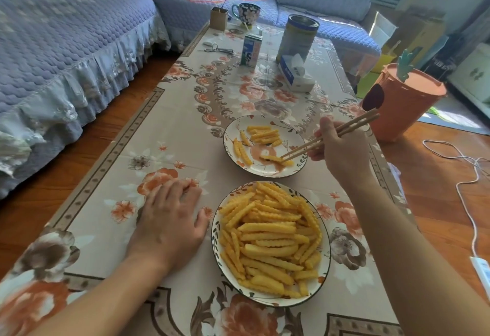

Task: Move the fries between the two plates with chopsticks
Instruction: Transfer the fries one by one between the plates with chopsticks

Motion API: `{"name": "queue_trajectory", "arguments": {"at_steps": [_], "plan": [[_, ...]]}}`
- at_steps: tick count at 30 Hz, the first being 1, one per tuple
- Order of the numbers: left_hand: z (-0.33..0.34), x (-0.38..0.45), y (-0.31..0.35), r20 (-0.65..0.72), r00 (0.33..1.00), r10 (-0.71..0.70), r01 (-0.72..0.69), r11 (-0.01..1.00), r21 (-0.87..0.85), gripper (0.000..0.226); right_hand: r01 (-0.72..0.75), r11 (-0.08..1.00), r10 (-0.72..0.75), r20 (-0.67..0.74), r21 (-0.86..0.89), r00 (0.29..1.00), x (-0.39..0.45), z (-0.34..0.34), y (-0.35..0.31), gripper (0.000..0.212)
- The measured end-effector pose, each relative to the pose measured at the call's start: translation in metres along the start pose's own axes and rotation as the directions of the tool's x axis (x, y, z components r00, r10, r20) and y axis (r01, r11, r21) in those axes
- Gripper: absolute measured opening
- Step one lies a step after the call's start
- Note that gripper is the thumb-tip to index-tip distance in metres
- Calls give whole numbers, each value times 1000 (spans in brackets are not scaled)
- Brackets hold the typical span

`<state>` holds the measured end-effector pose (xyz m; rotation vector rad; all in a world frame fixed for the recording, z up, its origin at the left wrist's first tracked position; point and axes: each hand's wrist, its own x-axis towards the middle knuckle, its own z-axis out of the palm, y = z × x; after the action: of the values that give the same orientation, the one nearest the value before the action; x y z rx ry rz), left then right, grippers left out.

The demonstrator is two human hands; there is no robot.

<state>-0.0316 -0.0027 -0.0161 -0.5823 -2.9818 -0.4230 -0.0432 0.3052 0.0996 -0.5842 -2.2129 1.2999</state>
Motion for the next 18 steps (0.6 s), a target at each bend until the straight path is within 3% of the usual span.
{"name": "queue_trajectory", "arguments": {"at_steps": [5,10,18], "plan": [[-2,0,1,12,1000,1,-1,1000,-5,45,-22,999,22,-22,27,1000,-20,-12,-8,41],[-4,0,3,15,1000,-6,6,1000,-6,48,-51,966,62,-35,254,997,-61,-48,-45,46],[-6,-2,5,12,1000,-7,7,1000,-13,50,-9,990,1,58,144,998,-109,-59,-66,41]]}}
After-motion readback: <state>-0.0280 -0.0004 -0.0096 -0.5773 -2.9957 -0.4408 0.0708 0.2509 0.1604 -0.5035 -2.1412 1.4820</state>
